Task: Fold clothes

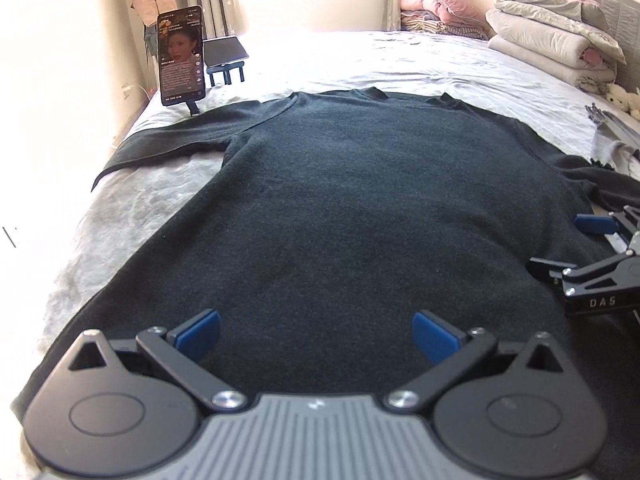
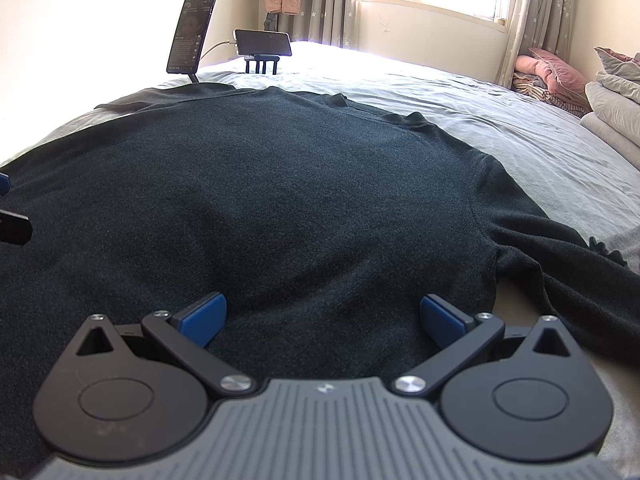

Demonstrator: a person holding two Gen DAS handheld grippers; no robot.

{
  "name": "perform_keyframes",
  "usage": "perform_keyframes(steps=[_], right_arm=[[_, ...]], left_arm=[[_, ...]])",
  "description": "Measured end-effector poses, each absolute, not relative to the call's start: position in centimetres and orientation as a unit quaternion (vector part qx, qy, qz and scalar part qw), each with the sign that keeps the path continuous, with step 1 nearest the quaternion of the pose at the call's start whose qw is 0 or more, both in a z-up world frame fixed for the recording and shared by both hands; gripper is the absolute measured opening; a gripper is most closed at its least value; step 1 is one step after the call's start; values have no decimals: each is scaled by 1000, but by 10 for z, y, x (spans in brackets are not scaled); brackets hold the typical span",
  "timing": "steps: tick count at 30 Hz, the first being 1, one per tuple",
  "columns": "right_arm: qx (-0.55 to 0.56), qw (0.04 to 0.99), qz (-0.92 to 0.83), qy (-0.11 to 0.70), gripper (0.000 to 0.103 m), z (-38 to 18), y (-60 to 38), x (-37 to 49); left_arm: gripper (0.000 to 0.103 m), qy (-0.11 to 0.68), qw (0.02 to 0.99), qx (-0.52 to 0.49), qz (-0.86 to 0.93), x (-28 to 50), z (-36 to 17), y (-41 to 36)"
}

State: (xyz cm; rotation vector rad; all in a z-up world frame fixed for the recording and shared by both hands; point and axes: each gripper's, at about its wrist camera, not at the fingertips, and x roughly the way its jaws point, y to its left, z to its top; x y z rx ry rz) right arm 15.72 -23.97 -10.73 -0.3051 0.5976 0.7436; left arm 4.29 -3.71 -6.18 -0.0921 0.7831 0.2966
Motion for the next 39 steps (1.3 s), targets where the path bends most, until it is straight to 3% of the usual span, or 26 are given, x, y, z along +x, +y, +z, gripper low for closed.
perform_keyframes(steps=[13, 16, 21, 29, 31, 33, 39], right_arm=[[-152, 872, 362, 291, 103, -103, -240, 160], [-173, 866, 381, 273, 103, -93, -256, 155], [-191, 825, 420, 326, 103, -79, -297, 166], [-219, 835, 386, 325, 103, -47, -366, 201], [-214, 842, 376, 324, 103, -39, -380, 211], [-209, 848, 367, 320, 102, -33, -392, 219], [-208, 852, 361, 317, 94, -24, -412, 232]], left_arm=[[102, 355, 931, -76, 36, 171, -58, -79], [99, 360, 928, -90, 20, 199, -61, -94], [90, 372, 927, -55, -19, 240, -63, -124], [85, 380, 923, -13, -65, 308, -70, -170], [81, 386, 920, -11, -71, 327, -71, -179], [70, 394, 916, -25, -75, 345, -72, -188], [57, 416, 905, -38, -82, 384, -76, -216]])
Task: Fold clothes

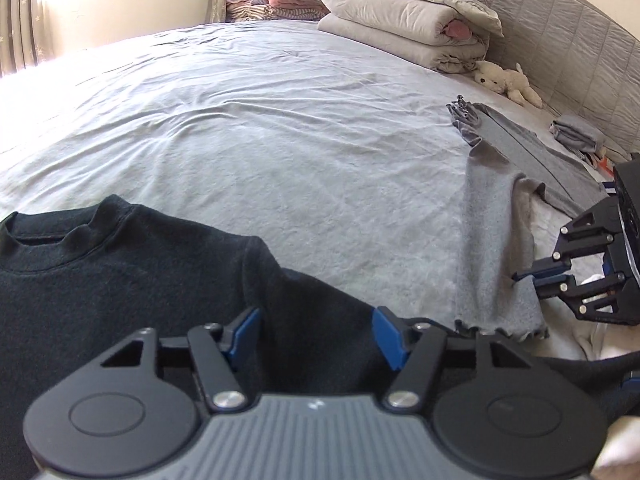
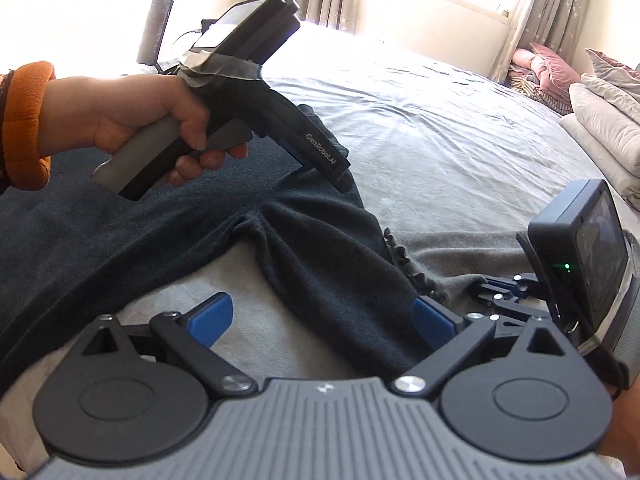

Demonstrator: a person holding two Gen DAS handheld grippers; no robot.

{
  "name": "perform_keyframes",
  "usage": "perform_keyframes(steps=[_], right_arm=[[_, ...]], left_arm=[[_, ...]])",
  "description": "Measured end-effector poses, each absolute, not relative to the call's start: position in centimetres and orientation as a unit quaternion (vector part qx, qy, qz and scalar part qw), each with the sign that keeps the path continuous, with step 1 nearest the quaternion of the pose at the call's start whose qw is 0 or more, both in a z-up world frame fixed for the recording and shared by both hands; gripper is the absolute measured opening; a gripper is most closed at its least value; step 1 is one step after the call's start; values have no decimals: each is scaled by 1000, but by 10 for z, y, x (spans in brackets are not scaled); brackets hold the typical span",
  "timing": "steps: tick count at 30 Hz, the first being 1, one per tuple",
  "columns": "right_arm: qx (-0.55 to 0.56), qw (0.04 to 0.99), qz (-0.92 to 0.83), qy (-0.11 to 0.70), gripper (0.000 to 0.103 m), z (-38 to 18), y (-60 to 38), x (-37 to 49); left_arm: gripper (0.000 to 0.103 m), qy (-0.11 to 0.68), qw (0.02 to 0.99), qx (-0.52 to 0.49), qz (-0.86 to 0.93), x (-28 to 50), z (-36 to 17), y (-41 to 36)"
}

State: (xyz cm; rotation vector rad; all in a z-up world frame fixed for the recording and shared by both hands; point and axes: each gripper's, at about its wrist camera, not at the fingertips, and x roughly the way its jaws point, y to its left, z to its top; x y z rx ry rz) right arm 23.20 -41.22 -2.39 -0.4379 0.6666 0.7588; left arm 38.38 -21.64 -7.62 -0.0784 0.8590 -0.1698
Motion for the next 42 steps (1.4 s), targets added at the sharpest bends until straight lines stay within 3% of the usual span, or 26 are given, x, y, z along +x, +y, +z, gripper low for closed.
perform_keyframes(steps=[8, 16, 19, 20, 21, 28, 30, 31, 38, 42], right_arm=[[-200, 862, 336, 324, 81, -17, -427, 269], [-108, 857, 326, 383, 67, -20, -447, 326], [-57, 843, 334, 418, 64, -29, -452, 346], [-44, 838, 339, 426, 62, -31, -451, 351], [-32, 832, 343, 434, 61, -34, -449, 356], [-22, 813, 351, 465, 43, -59, -420, 382], [-30, 811, 354, 465, 28, -66, -412, 385], [-34, 808, 362, 465, 2, -68, -409, 385], [-67, 843, 340, 411, 0, -46, -407, 387], [-86, 858, 317, 395, 0, -40, -408, 397]], left_arm=[[55, 449, 892, -18, -53, 408, -84, -249], [40, 475, 879, 30, -38, 407, -78, -271], [29, 479, 876, 51, -31, 408, -78, -277], [18, 476, 877, 63, -28, 408, -78, -281], [0, 474, 877, 65, -31, 408, -79, -282], [0, 421, 906, 29, -29, 399, -80, -279], [0, 402, 915, 11, -26, 397, -78, -275], [0, 392, 920, 5, -23, 396, -76, -273], [0, 329, 944, -27, -6, 389, -65, -264], [0, 342, 939, -45, -8, 397, -72, -262]])
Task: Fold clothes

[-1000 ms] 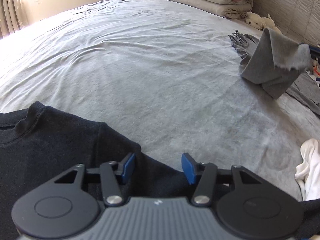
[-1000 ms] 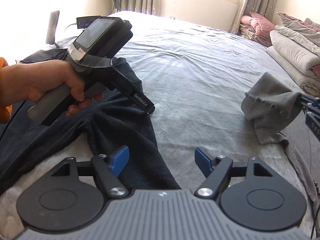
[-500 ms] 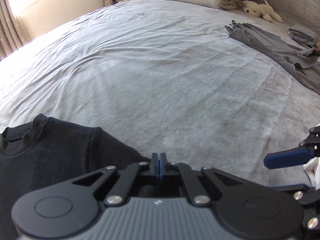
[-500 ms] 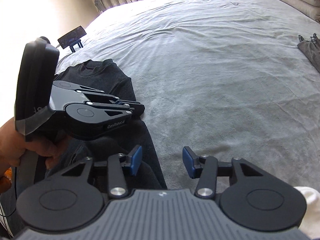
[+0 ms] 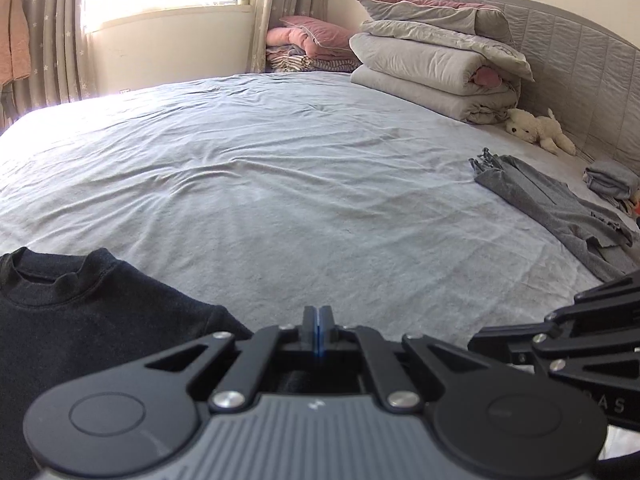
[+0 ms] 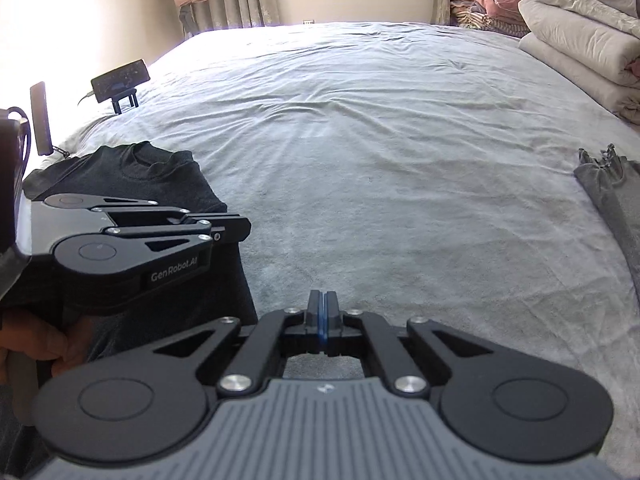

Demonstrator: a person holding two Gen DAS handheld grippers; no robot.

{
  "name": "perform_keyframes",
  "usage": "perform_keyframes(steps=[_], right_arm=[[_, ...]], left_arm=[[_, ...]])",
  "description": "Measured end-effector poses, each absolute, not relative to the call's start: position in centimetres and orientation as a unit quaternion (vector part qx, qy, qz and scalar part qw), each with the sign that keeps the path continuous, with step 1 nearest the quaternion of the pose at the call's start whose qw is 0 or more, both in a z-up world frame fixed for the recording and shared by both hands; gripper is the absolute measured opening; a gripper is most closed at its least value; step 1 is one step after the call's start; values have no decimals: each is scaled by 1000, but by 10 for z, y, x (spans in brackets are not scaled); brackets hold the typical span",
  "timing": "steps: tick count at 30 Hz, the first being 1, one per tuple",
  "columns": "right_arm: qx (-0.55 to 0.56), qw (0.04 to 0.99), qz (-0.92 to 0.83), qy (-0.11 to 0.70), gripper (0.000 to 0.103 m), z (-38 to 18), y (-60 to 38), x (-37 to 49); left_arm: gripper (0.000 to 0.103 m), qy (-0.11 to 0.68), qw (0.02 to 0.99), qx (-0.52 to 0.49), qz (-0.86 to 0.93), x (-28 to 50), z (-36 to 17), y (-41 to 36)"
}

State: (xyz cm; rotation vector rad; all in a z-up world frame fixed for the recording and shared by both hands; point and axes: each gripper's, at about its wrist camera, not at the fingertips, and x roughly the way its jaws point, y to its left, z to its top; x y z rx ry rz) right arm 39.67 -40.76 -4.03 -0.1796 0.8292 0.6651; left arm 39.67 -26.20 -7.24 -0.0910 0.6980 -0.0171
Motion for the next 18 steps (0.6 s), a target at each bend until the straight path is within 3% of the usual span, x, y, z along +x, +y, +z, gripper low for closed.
perform_keyframes(steps=[2, 4, 6, 9, 11, 18], right_arm=[[-92, 849, 324, 407, 2, -40, -407, 395], [-96, 845, 328, 412, 14, -37, -412, 389], [-101, 842, 328, 417, 15, -31, -422, 381], [-112, 840, 325, 421, 20, -20, -440, 364], [-117, 841, 323, 419, 40, -15, -454, 350], [-165, 826, 340, 419, 43, -4, -487, 297]], left_arm=[[3, 341, 938, -53, -25, 396, -75, -262], [15, 334, 940, -59, -41, 389, -73, -262], [37, 326, 942, -55, -56, 379, -67, -264], [38, 316, 944, -36, -89, 357, -54, -271], [41, 316, 941, -29, -114, 342, -50, -275], [44, 326, 925, -5, -196, 289, -57, -292]])
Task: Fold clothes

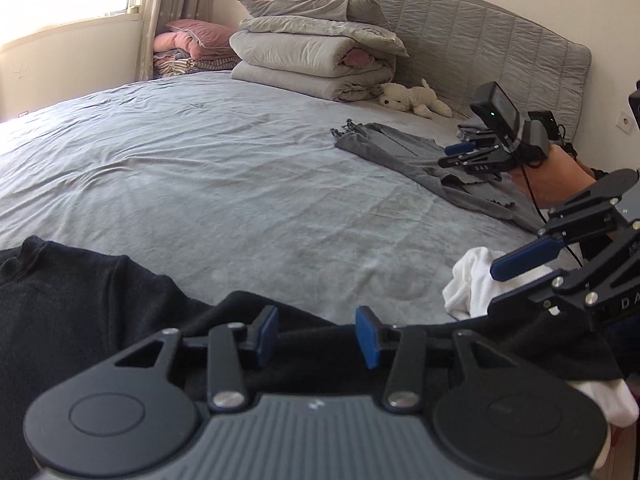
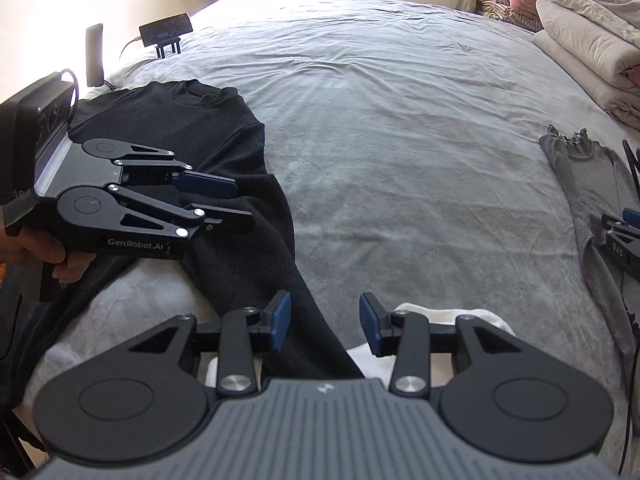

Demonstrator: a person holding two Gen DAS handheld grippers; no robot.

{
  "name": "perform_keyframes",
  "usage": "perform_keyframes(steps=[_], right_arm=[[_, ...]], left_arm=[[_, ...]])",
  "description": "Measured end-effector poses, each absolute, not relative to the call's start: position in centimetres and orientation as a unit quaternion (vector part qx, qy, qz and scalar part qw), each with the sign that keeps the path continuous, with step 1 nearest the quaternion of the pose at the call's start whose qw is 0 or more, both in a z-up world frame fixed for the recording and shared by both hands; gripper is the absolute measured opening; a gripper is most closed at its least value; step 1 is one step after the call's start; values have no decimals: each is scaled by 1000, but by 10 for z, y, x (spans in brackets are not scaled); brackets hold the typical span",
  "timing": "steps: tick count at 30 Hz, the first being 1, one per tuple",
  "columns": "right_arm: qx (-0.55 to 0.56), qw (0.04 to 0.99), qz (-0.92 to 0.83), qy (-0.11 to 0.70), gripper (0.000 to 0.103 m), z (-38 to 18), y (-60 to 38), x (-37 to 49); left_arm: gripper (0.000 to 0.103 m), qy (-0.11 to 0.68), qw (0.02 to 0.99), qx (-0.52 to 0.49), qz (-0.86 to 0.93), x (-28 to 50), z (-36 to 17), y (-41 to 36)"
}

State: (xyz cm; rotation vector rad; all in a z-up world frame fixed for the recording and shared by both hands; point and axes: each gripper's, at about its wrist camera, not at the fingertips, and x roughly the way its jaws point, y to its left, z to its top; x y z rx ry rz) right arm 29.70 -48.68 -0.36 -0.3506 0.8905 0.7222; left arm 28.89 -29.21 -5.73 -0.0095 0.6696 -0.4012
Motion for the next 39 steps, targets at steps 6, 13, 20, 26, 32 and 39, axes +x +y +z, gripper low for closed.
perform_keyframes(steps=[6, 13, 20, 26, 32, 39], right_arm=[[-229, 808, 340, 423, 43, -1, -506, 264], [-276, 792, 307, 450, 43, -17, -537, 253], [-292, 781, 284, 474, 42, -31, -566, 254], [-293, 782, 287, 470, 6, -36, -573, 257], [-319, 826, 230, 405, 4, 6, -580, 260], [-361, 849, 205, 327, 4, 56, -581, 238]], left_arm=[[44, 324, 912, 22, -250, 260, -62, -303], [45, 330, 895, 71, -292, 249, -73, -321], [44, 330, 889, 122, -291, 249, -82, -338], [6, 332, 895, 133, -267, 251, -82, -342], [6, 284, 919, 113, -249, 253, -48, -336], [6, 235, 932, 100, -256, 245, -11, -328]])
